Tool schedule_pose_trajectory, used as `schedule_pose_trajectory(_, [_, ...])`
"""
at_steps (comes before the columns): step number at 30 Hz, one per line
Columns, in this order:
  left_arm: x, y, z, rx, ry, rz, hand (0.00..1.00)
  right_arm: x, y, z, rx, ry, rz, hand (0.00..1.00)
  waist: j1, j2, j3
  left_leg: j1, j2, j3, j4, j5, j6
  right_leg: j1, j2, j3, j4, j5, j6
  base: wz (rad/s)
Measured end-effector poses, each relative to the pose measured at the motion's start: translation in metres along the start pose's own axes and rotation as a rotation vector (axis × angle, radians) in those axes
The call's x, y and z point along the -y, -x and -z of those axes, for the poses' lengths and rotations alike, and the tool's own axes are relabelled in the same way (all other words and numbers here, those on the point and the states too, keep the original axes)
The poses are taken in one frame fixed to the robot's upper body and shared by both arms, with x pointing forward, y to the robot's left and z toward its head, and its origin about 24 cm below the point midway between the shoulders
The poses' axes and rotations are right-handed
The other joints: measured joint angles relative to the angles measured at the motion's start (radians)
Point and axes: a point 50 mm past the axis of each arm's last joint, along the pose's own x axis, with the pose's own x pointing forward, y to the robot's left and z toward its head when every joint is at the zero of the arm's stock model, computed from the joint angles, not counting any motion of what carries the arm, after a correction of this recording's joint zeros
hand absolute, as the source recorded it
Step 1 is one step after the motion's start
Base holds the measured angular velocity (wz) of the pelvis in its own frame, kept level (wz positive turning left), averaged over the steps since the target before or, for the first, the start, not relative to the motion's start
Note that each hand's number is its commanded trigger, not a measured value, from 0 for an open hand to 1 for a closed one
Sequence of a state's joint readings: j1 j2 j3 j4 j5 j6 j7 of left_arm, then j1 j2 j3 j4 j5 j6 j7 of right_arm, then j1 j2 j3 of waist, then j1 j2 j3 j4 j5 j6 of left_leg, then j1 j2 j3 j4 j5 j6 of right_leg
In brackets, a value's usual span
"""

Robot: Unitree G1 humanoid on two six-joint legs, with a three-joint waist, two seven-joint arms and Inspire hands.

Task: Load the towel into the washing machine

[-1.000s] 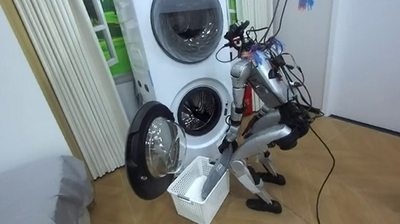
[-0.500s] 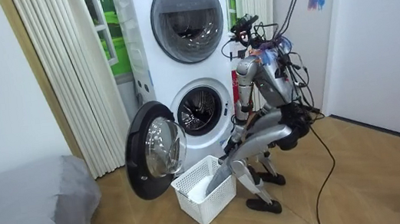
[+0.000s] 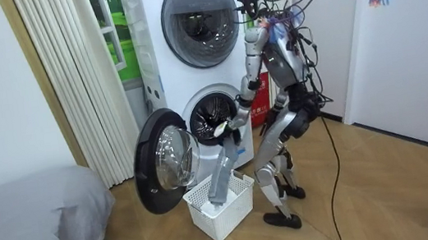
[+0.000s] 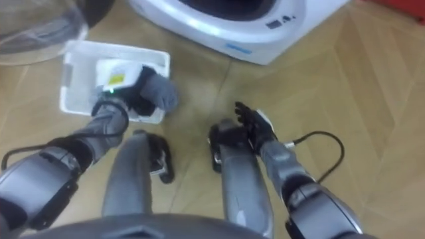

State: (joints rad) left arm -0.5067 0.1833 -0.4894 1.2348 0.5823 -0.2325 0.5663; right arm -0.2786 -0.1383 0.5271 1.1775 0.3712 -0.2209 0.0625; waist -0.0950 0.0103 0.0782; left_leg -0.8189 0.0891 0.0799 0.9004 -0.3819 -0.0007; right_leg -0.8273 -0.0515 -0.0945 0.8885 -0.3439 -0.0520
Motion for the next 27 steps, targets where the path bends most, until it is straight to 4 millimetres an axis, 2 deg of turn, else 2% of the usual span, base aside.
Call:
schedule_pose_trajectory(3, [-0.015, -0.008, -0.007, 0.003, 0.091, -0.089, 1.0, 0.004, -0.002, -0.008, 0.017, 0.067, 0.004, 0.0, 0.013, 0.007, 0.0004, 0.017, -0.012, 0.0, -0.041, 0.019, 0.003, 0.023, -0.022, -0.023, -0.033, 0.001, 0.0, 0.21])
schedule_pose_trajectory(5, [-0.018, -0.01, -0.014, 0.016, 0.149, -0.119, 1.0, 0.006, -0.003, -0.012, 0.024, 0.075, 0.006, 0.0, 0.023, 0.008, 0.0009, 0.033, -0.013, -0.001, -0.052, 0.021, 0.003, 0.043, -0.026, -0.032, -0.045, 0.001, 0.001, 0.13])
schedule_pose_trajectory(8, [-0.019, -0.007, -0.022, 0.032, 0.252, -0.151, 1.0, 0.007, -0.005, -0.021, 0.051, 0.091, 0.004, 0.0, 0.025, 0.007, 0.0009, 0.061, -0.012, -0.002, -0.075, 0.021, 0.003, 0.075, -0.034, -0.049, -0.066, 0.001, 0.001, 0.06])
schedule_pose_trajectory(13, [-0.014, -0.002, -0.041, 0.059, 0.481, -0.133, 1.0, 0.007, -0.005, -0.024, 0.062, 0.101, -0.008, 0.0, 0.047, 0.003, -0.0008, 0.088, -0.019, 0.007, -0.11, 0.029, 0.01, 0.096, -0.049, -0.062, -0.091, 0.004, 0.006, -0.01])
schedule_pose_trajectory(15, [-0.005, 0.002, -0.046, 0.036, 0.617, -0.063, 1.0, 0.005, -0.005, -0.021, 0.046, 0.094, -0.026, 0.0, 0.043, -0.002, -0.0016, 0.095, -0.032, 0.014, -0.128, 0.04, 0.012, 0.096, -0.06, -0.064, -0.094, 0.004, 0.007, 0.06])
schedule_pose_trajectory(17, [0.002, 0.005, -0.049, 0.03, 0.699, 0.011, 1.0, 0.004, -0.005, -0.019, 0.029, 0.09, -0.038, 0.0, 0.048, -0.004, -0.0024, 0.095, -0.033, 0.014, -0.131, 0.044, 0.012, 0.096, -0.062, -0.065, -0.1, 0.006, 0.008, 0.02])
schedule_pose_trajectory(23, [0.03, 0.02, -0.059, 0.02, 0.91, 0.267, 1.0, -0.009, -0.006, -0.014, 0.004, 0.063, -0.079, 0.0, 0.051, -0.026, -0.0149, 0.103, -0.029, 0.004, -0.144, 0.052, 0.01, 0.118, -0.053, -0.079, -0.137, 0.021, 0.007, 0.01])
schedule_pose_trajectory(27, [0.046, 0.03, -0.062, 0.008, 1.075, 0.458, 1.0, -0.012, -0.006, -0.013, 0.001, 0.063, -0.101, 0.0, 0.05, -0.027, -0.0174, 0.13, -0.028, -0.009, -0.159, 0.057, 0.014, 0.167, -0.047, -0.097, -0.18, 0.034, 0.014, 0.06])
